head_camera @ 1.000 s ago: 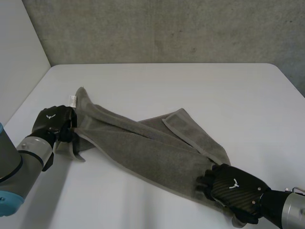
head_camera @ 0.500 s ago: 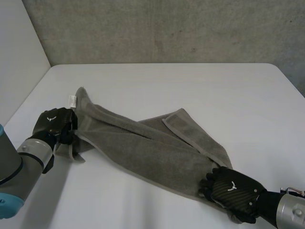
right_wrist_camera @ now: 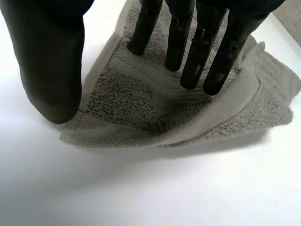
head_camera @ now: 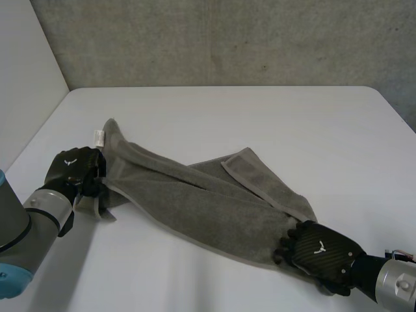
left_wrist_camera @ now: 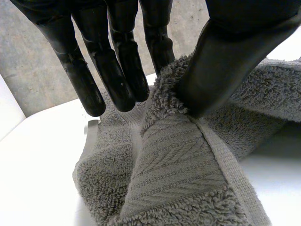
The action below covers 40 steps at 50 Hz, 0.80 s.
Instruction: Fold the towel.
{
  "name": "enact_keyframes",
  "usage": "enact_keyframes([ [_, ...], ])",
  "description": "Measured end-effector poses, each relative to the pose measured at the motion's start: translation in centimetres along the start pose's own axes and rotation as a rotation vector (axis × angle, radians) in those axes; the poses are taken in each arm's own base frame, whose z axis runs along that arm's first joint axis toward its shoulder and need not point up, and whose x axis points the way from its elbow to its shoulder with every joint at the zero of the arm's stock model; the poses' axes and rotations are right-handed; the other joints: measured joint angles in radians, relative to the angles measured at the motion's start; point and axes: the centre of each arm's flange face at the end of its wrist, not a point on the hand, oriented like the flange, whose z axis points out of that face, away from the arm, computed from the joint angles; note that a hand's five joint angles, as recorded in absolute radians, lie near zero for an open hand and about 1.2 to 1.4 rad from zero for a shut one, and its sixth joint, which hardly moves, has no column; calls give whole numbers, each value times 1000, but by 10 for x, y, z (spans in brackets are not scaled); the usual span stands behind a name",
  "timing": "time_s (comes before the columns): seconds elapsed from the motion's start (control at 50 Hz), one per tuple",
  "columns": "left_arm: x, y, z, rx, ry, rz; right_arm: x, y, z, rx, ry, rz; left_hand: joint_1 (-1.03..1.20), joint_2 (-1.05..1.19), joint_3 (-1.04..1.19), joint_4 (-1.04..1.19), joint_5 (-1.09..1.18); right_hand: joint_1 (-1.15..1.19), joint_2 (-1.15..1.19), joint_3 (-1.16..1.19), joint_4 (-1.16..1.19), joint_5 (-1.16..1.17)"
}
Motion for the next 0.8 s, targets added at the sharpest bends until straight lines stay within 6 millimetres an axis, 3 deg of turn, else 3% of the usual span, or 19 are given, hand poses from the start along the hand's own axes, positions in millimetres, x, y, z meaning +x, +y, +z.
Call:
enact_keyframes([
  [0.8, 1, -2, -4, 6, 2, 0, 16, 6, 5, -5, 92, 29, -14, -16, -15, -16, -11, 161, 170, 173, 169, 163],
])
